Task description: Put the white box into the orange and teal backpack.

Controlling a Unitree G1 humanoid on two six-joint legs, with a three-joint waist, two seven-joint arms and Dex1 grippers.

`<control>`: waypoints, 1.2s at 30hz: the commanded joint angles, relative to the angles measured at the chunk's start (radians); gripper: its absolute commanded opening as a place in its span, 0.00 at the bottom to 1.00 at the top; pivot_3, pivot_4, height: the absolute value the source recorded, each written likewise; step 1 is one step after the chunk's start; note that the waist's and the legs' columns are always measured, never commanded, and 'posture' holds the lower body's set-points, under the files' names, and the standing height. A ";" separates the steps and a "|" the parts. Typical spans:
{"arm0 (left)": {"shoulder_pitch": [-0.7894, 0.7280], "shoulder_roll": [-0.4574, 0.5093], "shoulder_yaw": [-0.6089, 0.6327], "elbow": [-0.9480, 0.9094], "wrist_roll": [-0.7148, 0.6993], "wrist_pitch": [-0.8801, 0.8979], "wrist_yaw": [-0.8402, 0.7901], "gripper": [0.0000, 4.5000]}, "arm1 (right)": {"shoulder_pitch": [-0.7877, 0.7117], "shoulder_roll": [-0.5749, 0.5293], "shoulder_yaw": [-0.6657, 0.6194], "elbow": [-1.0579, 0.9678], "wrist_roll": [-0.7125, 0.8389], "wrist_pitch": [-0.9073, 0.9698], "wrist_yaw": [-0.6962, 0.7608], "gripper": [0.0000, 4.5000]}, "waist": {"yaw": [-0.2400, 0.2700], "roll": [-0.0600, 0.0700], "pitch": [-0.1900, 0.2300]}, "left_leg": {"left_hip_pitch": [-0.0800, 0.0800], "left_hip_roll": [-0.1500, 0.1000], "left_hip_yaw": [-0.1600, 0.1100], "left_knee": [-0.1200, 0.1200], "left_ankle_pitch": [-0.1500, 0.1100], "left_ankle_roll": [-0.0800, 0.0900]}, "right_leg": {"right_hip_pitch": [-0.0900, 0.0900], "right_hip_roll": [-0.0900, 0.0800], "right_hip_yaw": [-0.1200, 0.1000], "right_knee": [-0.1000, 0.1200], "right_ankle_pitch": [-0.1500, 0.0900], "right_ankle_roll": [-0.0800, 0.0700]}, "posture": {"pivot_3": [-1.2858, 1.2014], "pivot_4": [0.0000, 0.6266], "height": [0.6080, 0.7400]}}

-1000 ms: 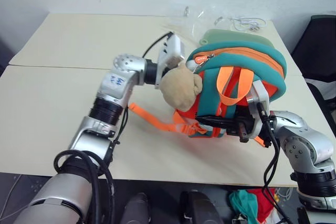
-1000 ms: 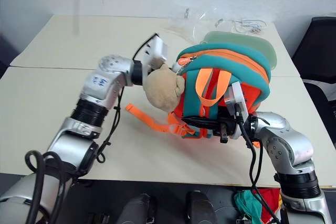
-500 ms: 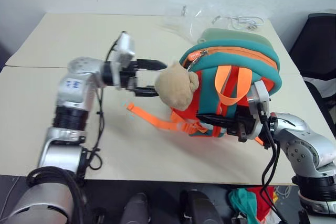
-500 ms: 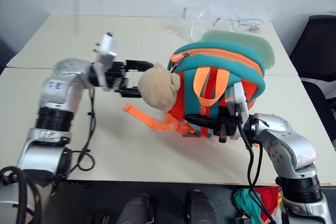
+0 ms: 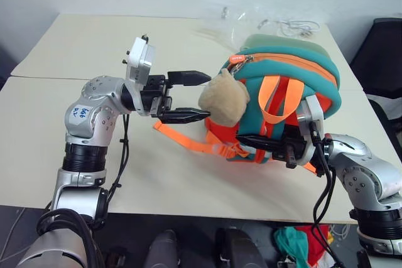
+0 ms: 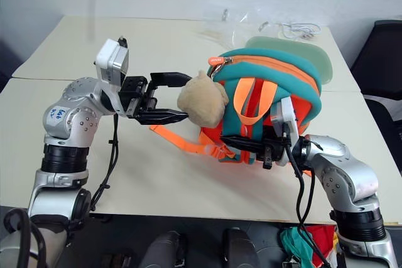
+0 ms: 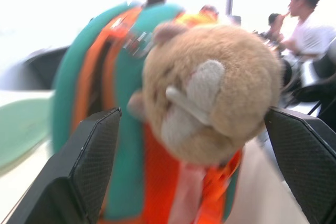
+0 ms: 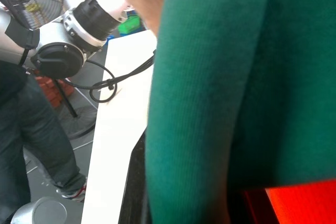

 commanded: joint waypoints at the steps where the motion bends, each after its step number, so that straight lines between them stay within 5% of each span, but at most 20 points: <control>1: 0.017 -0.010 0.031 -0.049 -0.046 0.027 0.051 0.87 | -0.012 -0.010 -0.012 -0.005 -0.001 -0.017 0.009 0.00 | 0.000 0.000 0.000 | 0.000 0.000 0.000 0.000 0.000 0.000 | 0.000 0.000 0.000 0.000 0.000 0.000 | 0.52 0.24 1.00; 14: 0.079 0.013 0.051 0.042 0.022 -0.054 0.128 0.03 | -0.005 0.008 -0.014 0.014 -0.022 -0.049 -0.007 0.00 | 0.007 0.000 0.000 | 0.000 -0.001 0.000 0.001 0.001 0.000 | 0.000 -0.001 0.000 -0.001 0.000 0.000 | 0.52 0.24 1.00; 25: 0.009 0.227 0.089 0.367 0.121 -0.102 0.090 0.01 | 0.031 0.033 -0.063 -0.011 0.005 -0.066 -0.066 0.00 | 0.006 0.000 0.000 | 0.000 -0.001 0.001 0.000 0.000 0.000 | -0.001 -0.001 0.000 -0.003 0.000 0.000 | 0.52 0.24 1.00; 36: 0.007 0.103 -0.159 0.478 0.410 -0.262 0.143 0.01 | 0.052 0.055 -0.090 -0.028 0.034 -0.075 -0.123 0.00 | 0.006 0.000 0.000 | 0.000 -0.001 0.002 0.000 0.000 0.001 | -0.002 -0.001 0.000 0.001 0.000 0.000 | 0.52 0.24 1.00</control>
